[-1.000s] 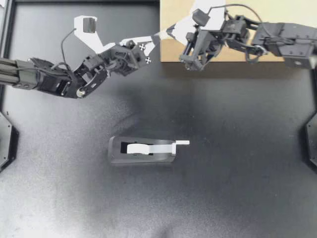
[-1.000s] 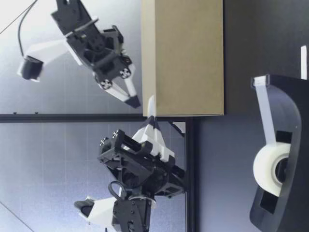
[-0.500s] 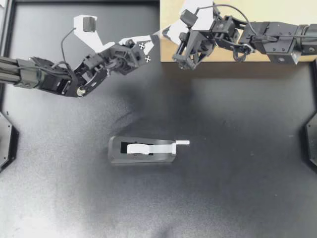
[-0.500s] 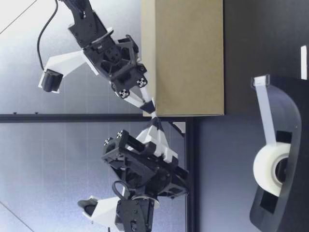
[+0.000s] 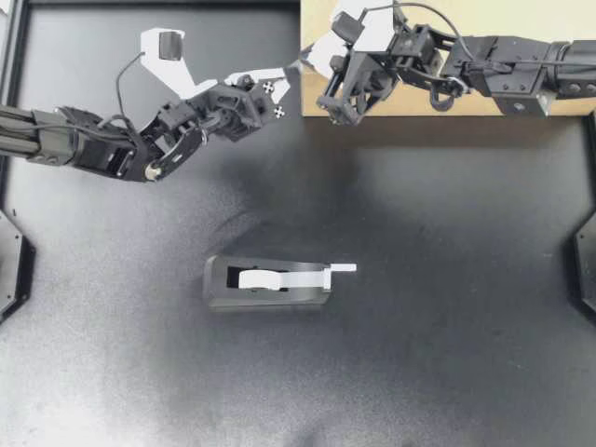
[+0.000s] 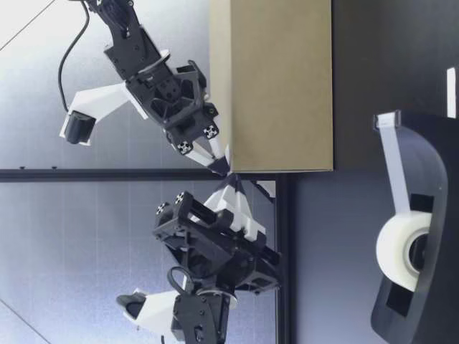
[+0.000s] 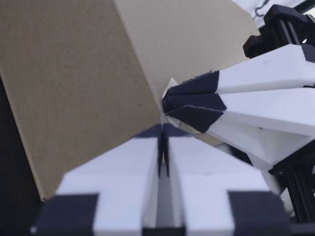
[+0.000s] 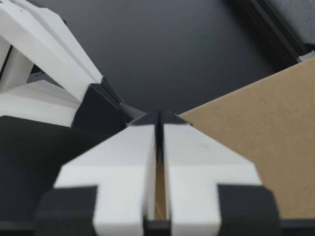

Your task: Cut a small piece of tape from the tape dispenser then place it on the cardboard box's edge.

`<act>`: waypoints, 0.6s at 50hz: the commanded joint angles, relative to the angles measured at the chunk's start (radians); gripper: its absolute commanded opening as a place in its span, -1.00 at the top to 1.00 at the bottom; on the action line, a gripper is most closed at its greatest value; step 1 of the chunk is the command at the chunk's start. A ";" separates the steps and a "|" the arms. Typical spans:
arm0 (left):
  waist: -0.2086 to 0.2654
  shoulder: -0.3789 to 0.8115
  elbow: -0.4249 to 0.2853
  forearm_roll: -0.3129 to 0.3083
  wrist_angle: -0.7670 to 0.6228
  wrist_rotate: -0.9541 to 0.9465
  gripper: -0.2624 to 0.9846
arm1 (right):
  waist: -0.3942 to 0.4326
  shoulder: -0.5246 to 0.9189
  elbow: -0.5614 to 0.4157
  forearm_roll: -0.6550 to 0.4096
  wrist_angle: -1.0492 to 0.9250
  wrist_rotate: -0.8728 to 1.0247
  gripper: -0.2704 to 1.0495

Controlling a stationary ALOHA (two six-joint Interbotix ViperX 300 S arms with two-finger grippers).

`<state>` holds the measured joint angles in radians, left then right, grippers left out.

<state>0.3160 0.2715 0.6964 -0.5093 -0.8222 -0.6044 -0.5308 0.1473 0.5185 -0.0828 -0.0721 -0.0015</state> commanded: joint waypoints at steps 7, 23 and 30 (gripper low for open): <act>0.003 -0.026 -0.008 0.003 -0.003 0.008 0.03 | -0.021 -0.009 -0.021 0.000 -0.006 -0.003 0.65; -0.025 -0.078 0.055 0.003 0.003 0.017 -0.08 | -0.018 -0.043 -0.043 0.002 -0.023 0.008 0.65; -0.058 -0.130 0.094 0.003 0.011 0.071 -0.07 | 0.015 -0.106 -0.040 0.003 -0.023 0.009 0.65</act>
<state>0.2761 0.1994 0.7854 -0.5077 -0.8115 -0.5614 -0.5400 0.1120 0.5001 -0.0828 -0.0844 0.0061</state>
